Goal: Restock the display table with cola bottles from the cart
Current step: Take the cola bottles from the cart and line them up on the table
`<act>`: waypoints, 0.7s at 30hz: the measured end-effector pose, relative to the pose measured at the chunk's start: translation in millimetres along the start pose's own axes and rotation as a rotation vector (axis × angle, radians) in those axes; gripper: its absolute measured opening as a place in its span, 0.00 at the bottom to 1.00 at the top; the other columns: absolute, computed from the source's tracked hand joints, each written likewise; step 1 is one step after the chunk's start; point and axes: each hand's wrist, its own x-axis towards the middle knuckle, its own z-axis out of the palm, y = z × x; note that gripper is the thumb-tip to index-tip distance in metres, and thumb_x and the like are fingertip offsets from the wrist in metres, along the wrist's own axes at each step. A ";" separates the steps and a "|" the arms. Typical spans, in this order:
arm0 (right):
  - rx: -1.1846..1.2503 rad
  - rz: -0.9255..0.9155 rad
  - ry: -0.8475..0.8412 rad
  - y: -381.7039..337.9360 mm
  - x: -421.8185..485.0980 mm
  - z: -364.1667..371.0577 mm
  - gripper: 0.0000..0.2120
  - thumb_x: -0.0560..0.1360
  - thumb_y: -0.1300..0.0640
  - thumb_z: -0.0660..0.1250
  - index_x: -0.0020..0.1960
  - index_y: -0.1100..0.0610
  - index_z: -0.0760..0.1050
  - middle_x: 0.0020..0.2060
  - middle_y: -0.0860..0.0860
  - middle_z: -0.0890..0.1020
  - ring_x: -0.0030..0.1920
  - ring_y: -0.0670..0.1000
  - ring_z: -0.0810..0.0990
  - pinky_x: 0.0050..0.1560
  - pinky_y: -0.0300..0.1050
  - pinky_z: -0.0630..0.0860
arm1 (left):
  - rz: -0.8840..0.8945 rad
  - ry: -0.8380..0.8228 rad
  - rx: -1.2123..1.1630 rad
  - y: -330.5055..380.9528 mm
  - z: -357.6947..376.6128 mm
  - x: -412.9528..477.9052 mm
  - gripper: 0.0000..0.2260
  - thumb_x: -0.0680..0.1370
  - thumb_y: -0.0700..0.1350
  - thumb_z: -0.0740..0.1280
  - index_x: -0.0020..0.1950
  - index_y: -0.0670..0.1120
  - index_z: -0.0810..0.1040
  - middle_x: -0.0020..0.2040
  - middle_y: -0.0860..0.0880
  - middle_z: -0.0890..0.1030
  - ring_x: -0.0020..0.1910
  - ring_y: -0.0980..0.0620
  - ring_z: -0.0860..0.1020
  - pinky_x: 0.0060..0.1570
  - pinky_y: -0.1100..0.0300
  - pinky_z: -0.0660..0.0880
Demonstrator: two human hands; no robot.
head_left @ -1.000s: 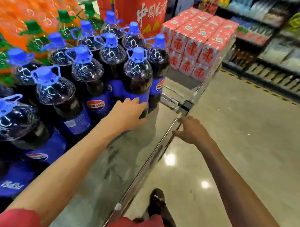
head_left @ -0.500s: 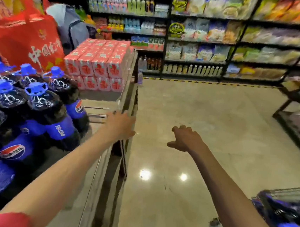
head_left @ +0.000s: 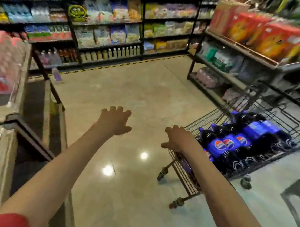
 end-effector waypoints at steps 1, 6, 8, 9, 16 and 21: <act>0.016 0.022 0.005 19.7 -8.2 4.0 0.32 0.78 0.41 0.68 0.76 0.55 0.64 0.70 0.58 0.69 0.71 0.61 0.68 0.67 0.56 0.70 | 0.022 0.005 0.006 20.4 -2.4 3.3 0.29 0.81 0.62 0.63 0.78 0.51 0.62 0.73 0.44 0.68 0.71 0.40 0.68 0.66 0.42 0.68; 0.069 0.130 0.008 111.0 -51.1 20.0 0.31 0.78 0.43 0.68 0.75 0.56 0.65 0.71 0.59 0.69 0.71 0.62 0.69 0.63 0.56 0.72 | 0.139 0.024 0.001 117.2 -13.4 19.7 0.29 0.80 0.62 0.63 0.78 0.51 0.63 0.72 0.45 0.69 0.70 0.41 0.69 0.65 0.46 0.68; 0.076 0.171 -0.028 145.6 -68.1 28.8 0.33 0.79 0.42 0.67 0.76 0.57 0.63 0.73 0.59 0.67 0.72 0.62 0.69 0.64 0.57 0.72 | 0.200 0.027 -0.010 154.6 -18.4 22.2 0.28 0.81 0.62 0.63 0.77 0.51 0.64 0.71 0.45 0.71 0.68 0.41 0.71 0.63 0.48 0.70; 0.082 0.191 -0.044 161.8 -75.6 33.7 0.33 0.79 0.42 0.67 0.76 0.57 0.63 0.73 0.59 0.67 0.72 0.62 0.69 0.65 0.57 0.72 | 0.231 0.031 -0.023 172.2 -20.9 22.5 0.28 0.80 0.62 0.63 0.76 0.51 0.64 0.70 0.45 0.72 0.67 0.42 0.73 0.61 0.49 0.70; 0.225 0.340 -0.078 251.9 -114.2 64.3 0.31 0.77 0.41 0.68 0.73 0.57 0.66 0.68 0.60 0.71 0.68 0.63 0.72 0.66 0.57 0.73 | 0.470 0.081 -0.045 283.2 -38.7 31.7 0.23 0.81 0.57 0.63 0.74 0.49 0.68 0.63 0.45 0.75 0.62 0.44 0.76 0.52 0.53 0.71; 0.287 0.414 -0.074 309.1 -131.1 78.6 0.28 0.75 0.40 0.69 0.68 0.56 0.70 0.63 0.58 0.75 0.62 0.61 0.76 0.60 0.54 0.76 | 0.601 0.098 -0.023 352.8 -45.6 57.2 0.21 0.82 0.57 0.63 0.70 0.48 0.70 0.60 0.46 0.77 0.58 0.44 0.77 0.44 0.54 0.70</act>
